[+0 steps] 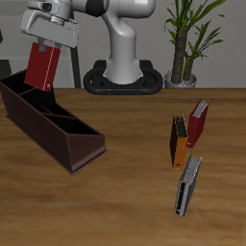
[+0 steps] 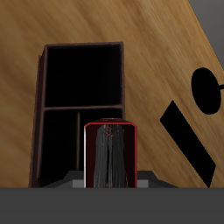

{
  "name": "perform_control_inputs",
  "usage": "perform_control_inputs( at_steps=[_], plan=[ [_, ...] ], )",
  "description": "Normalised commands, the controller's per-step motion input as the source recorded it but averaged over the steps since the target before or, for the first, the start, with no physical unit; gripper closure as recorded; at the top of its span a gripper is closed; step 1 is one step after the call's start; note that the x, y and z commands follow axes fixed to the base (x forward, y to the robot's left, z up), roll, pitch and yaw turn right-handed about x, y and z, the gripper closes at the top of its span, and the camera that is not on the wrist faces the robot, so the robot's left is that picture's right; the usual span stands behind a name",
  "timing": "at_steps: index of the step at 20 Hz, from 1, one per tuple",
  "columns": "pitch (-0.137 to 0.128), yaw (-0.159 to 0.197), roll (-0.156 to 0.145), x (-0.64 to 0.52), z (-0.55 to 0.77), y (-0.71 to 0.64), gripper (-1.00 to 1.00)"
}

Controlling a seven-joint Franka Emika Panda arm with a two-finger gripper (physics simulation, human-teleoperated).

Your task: Place the right red book into the right desk caddy's back compartment

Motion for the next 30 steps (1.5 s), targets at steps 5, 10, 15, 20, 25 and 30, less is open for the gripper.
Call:
perform_control_inputs(
  at_steps=[5,10,15,20,25,30],
  plan=[
    [-0.014,0.020,0.055,0.07,0.02,0.22,1.00],
    [0.009,-0.012,0.016,0.08,-0.01,0.09,1.00],
    [0.022,-0.017,0.005,0.05,-0.13,0.02,1.00],
    [0.049,-0.024,-0.007,0.00,-0.31,-0.05,1.00],
    [0.013,-0.010,-0.011,0.01,-0.09,-0.01,1.00],
    [0.004,-0.013,-0.021,0.01,-0.03,-0.09,1.00]
  ],
)
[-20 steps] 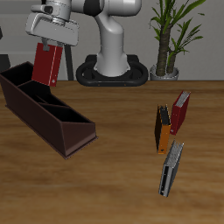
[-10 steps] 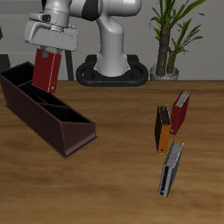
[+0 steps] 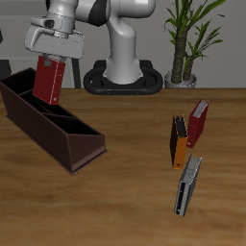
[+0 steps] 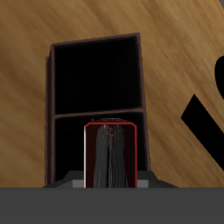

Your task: Place the right red book into the right desk caddy's back compartment

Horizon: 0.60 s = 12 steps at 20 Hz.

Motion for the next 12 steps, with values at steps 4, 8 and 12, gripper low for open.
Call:
perform_control_inputs(
  at_steps=[4,8,12],
  plan=[
    [0.006,-0.015,-0.025,0.06,-0.08,-0.14,1.00],
    [0.017,-0.014,-0.012,0.05,-0.12,-0.07,1.00],
    [0.015,-0.001,0.008,0.10,-0.14,-0.03,1.00]
  ],
)
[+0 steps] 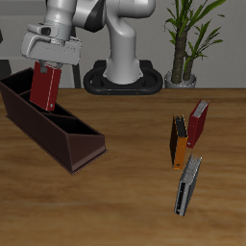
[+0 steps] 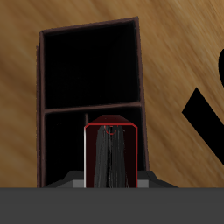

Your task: Place the right red book into the right desk caddy's back compartment

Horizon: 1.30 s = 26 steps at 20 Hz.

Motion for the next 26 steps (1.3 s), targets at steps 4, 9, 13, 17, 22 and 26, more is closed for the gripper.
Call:
perform_control_inputs(
  at_steps=[4,9,13,17,22,26],
  plan=[
    [0.012,-0.005,0.000,0.05,-0.07,0.00,1.00],
    [-0.020,-0.010,-0.003,0.12,0.05,-0.05,1.00],
    [0.041,-0.005,-0.001,0.16,-0.24,-0.02,1.00],
    [0.030,-0.007,-0.002,0.15,-0.13,-0.02,1.00],
    [0.022,0.004,0.009,0.08,-0.13,-0.01,1.00],
    [0.009,-0.009,0.000,0.01,-0.09,0.00,1.00]
  ],
)
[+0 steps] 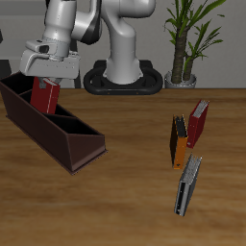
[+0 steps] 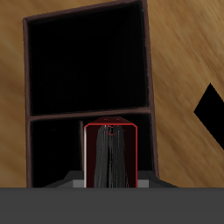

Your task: Place the right red book into the right desk caddy's back compartment

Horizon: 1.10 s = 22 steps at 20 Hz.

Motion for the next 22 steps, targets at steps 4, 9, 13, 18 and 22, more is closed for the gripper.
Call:
perform_control_inputs(
  at_steps=[4,9,13,18,22],
  plan=[
    [0.018,0.002,0.004,0.01,-0.08,0.01,1.00],
    [0.022,0.001,-0.003,0.05,-0.14,-0.03,1.00],
    [0.027,-0.005,-0.008,-0.04,-0.16,-0.06,1.00],
    [0.013,-0.007,-0.011,-0.02,-0.11,-0.04,1.00],
    [0.012,-0.005,-0.022,0.08,-0.07,-0.09,1.00]
  ],
)
